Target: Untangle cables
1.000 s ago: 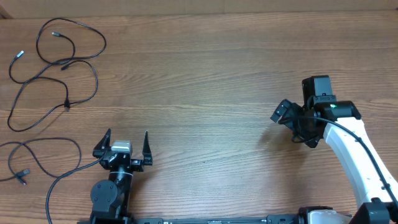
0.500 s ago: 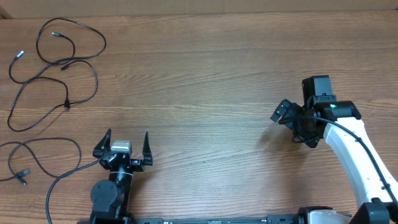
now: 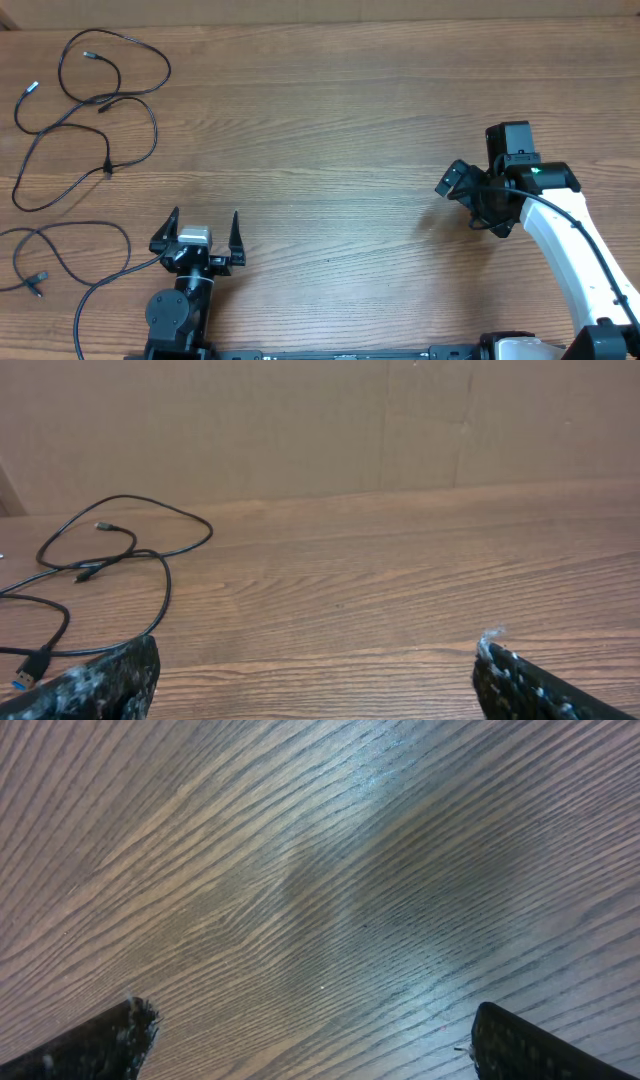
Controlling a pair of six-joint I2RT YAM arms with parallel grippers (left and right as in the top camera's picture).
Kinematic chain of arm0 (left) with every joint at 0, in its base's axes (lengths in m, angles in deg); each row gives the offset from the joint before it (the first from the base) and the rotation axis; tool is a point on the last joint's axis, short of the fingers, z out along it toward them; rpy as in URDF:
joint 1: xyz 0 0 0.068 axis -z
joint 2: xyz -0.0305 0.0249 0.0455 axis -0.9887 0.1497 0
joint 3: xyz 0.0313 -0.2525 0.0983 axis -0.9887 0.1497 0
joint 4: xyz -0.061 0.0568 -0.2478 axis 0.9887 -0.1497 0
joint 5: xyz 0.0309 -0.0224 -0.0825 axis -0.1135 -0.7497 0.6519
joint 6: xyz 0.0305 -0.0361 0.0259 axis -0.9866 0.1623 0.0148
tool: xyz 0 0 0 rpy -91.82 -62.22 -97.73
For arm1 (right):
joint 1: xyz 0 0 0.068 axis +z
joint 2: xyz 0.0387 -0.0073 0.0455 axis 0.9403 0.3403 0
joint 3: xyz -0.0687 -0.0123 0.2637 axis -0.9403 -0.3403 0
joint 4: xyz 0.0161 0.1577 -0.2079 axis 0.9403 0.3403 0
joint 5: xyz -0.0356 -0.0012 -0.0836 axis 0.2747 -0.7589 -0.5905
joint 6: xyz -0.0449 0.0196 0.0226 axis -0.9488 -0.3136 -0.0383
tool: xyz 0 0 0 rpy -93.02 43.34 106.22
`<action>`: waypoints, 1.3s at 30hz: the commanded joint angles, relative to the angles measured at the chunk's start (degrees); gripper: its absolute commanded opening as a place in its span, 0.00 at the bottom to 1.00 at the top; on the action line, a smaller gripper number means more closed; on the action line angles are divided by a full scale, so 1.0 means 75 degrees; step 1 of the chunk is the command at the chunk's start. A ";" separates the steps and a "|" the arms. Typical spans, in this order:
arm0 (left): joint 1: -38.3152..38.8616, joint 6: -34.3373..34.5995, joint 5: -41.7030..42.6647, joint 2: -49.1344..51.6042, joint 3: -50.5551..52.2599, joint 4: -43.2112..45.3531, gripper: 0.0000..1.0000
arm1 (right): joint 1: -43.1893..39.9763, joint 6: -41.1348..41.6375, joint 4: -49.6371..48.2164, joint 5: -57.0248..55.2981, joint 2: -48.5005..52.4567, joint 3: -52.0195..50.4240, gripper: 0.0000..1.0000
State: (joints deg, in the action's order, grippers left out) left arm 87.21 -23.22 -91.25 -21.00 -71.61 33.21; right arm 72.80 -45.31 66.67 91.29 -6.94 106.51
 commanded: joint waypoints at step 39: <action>-0.0082 0.0070 0.0061 -0.0087 0.0017 0.0003 1.00 | -0.0026 -0.0009 -0.0038 -0.0108 -0.1212 0.0023 1.00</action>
State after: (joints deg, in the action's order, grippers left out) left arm 87.21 -23.22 -91.25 -21.00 -71.61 33.21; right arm 72.82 -45.29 66.67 91.31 -12.91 106.51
